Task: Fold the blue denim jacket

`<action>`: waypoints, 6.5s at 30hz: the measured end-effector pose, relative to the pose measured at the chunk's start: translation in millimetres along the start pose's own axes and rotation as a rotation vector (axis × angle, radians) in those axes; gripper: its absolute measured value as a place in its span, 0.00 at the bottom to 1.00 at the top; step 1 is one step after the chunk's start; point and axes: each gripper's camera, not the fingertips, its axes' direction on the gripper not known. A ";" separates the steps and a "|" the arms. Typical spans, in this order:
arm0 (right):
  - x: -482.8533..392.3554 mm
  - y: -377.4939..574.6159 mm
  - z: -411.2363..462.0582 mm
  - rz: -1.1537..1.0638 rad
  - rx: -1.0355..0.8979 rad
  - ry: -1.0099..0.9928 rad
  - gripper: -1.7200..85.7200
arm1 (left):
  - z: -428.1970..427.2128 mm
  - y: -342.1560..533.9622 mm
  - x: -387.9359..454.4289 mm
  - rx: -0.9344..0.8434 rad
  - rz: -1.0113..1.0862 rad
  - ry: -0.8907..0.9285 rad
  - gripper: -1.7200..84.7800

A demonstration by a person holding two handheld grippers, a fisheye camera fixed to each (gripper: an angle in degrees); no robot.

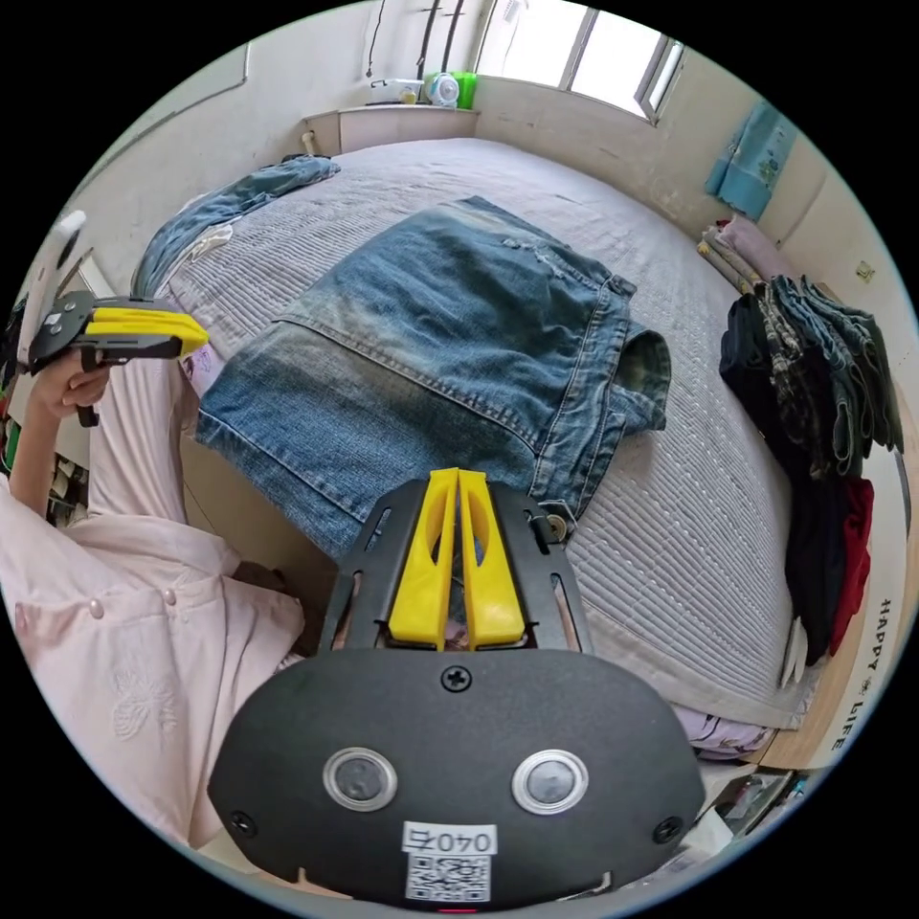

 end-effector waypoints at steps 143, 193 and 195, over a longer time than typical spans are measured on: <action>31.6 -125.9 -295.8 0.233 0.212 -0.043 0.01 | 39.1 -203.6 -3.4 0.234 0.119 -0.466 0.01; -50.3 10.8 -166.2 0.259 0.107 0.320 0.01 | -11.9 -51.8 65.8 0.238 0.089 -0.328 0.01; -39.3 6.2 -143.6 0.262 0.032 0.357 0.01 | 23.2 -61.5 45.0 0.109 0.080 -0.351 0.01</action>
